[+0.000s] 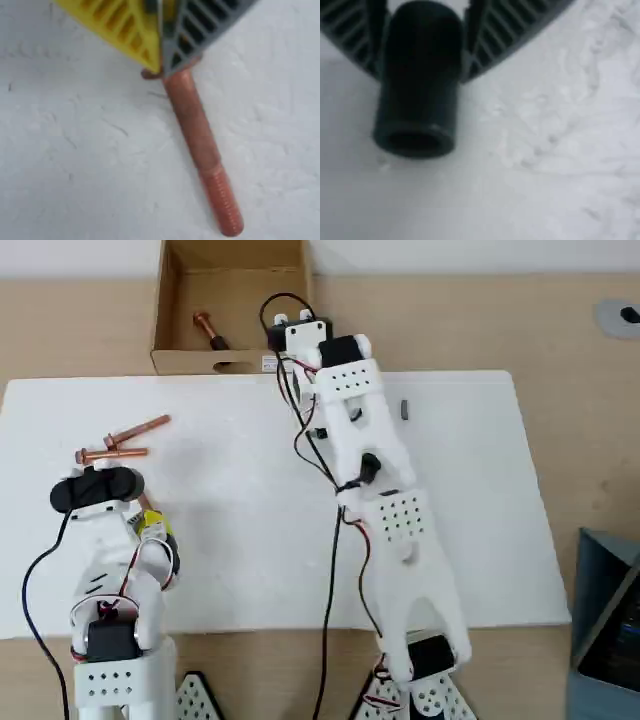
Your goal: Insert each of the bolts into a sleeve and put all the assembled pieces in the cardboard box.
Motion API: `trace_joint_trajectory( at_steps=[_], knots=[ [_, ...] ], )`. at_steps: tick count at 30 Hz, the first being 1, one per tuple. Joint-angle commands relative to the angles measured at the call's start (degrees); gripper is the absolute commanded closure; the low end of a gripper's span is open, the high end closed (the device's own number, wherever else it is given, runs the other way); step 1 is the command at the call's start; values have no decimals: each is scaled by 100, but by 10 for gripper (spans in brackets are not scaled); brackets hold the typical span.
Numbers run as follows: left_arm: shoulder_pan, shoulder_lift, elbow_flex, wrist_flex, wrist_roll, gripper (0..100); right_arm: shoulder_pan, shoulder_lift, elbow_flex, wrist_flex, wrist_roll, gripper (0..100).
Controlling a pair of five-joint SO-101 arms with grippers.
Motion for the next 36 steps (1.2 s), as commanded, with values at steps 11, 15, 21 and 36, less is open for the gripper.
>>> trace_joint_trajectory(
  at_steps=[11,15,21,36],
  knots=[
    [-9,-48,9,18,-26,998,-66,-163,-2088,642,-26,989],
    [-9,-48,9,18,-26,998,-127,-831,-2132,642,-18,989],
    [-9,-48,9,18,-26,998,-303,-2158,-1323,642,-18,989],
    [-9,-48,9,18,9,998,-110,-6563,2800,642,-53,989]
  ],
)
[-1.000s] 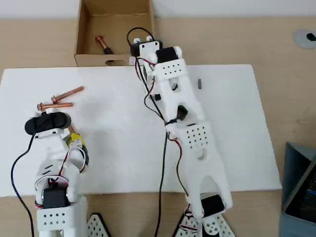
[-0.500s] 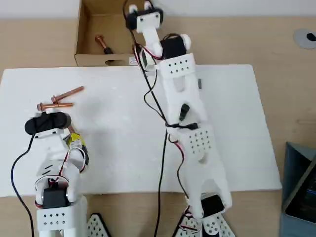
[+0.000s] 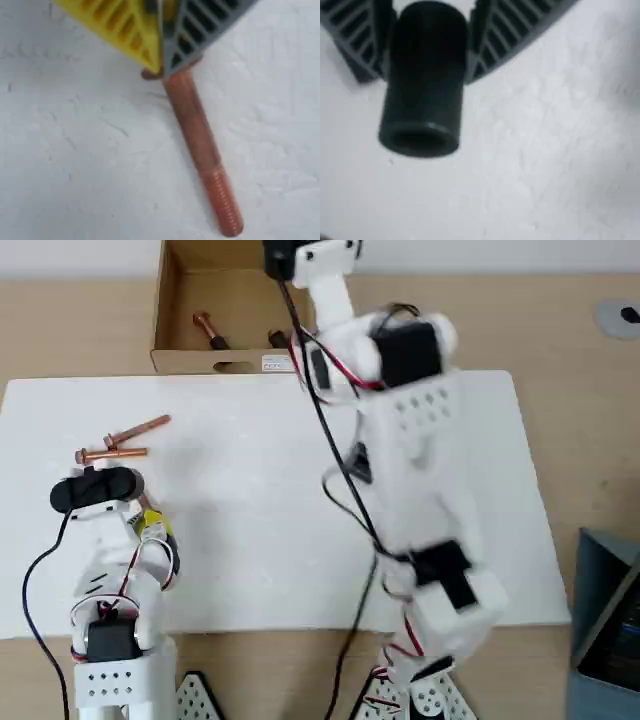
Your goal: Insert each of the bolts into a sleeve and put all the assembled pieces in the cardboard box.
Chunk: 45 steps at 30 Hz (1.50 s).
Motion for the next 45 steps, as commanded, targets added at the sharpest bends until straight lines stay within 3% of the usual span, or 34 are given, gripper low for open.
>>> trace_joint_trajectory(
  at_steps=[1,11,17,24,30,38,45],
  knots=[
    [-9,-48,9,18,9,998,233,-1402,1130,123,-53,989],
    [-53,-13,-176,35,-18,998,1200,-3398,4233,-167,-492,989],
    [-44,-4,-1187,835,-18,998,1640,-4251,5982,-923,-492,989],
    [-53,171,-1899,1407,-18,998,1648,-4998,7090,-1327,-492,989],
    [-53,1675,-3182,1424,105,998,1657,-5262,7459,-1345,-492,989],
    [-53,4312,-5626,1442,1055,998,2009,-5429,7785,-1503,-484,989],
    [-53,5631,-6629,1442,1899,998,2316,-5552,7785,-1451,-457,989]
  ],
)
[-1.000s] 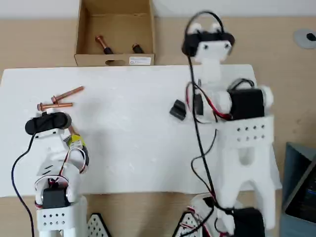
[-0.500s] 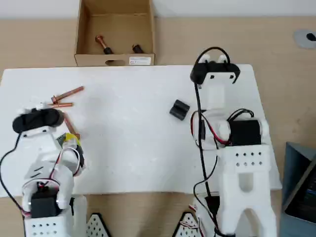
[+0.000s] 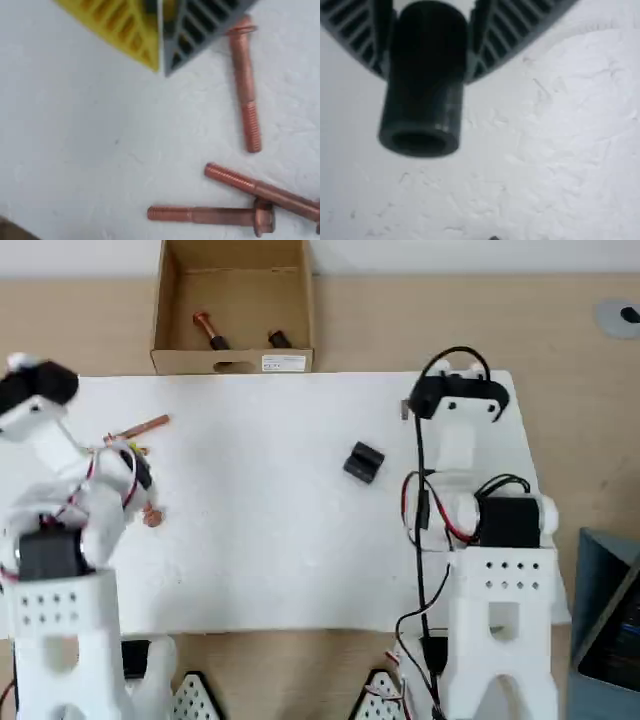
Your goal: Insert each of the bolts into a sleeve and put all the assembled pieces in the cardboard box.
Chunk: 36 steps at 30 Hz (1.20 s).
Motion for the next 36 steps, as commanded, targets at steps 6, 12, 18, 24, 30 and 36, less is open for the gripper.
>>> trace_joint_trajectory(
  at_steps=[6,12,18,24,30,36],
  knots=[
    [-237,1235,-791,9,1600,998,259,-233,4,-70,-9,989],
    [-791,2677,-1591,62,2664,998,259,-207,4,-70,-9,989],
    [-1046,4409,-3262,1213,3376,998,259,-198,13,-79,-9,989],
    [-1055,6070,-5169,2224,3851,995,259,-224,400,-123,-18,989],
    [-1125,7424,-6760,2857,4132,994,259,-224,549,-123,-35,989],
    [-1407,8374,-7604,3262,4316,994,251,-224,532,-290,-35,989]
  ],
)
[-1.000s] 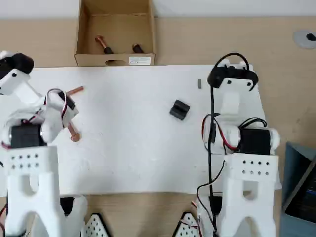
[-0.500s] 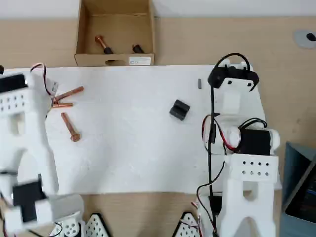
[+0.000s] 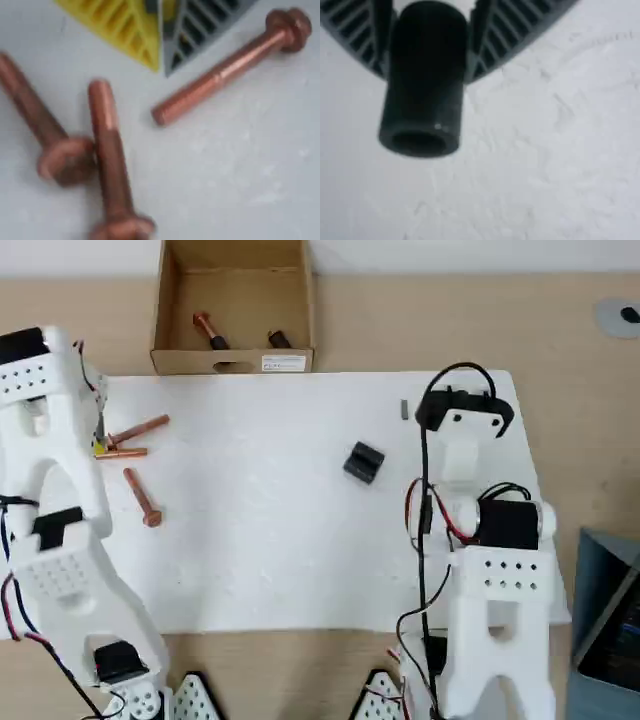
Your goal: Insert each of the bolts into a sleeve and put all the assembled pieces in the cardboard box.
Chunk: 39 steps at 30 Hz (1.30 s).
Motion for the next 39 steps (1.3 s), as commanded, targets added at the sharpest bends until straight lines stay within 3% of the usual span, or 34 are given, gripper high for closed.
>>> trace_joint_trajectory(
  at_steps=[1,18,24,39],
  knots=[
    [-149,224,-554,220,132,994,57,-127,-22,-185,-35,989],
    [-97,295,-387,220,149,988,31,-101,-31,-273,0,989],
    [-70,312,-255,220,149,863,22,-92,-40,-281,132,989],
    [-360,330,404,-211,114,909,31,-110,-374,-396,158,989]
  ],
)
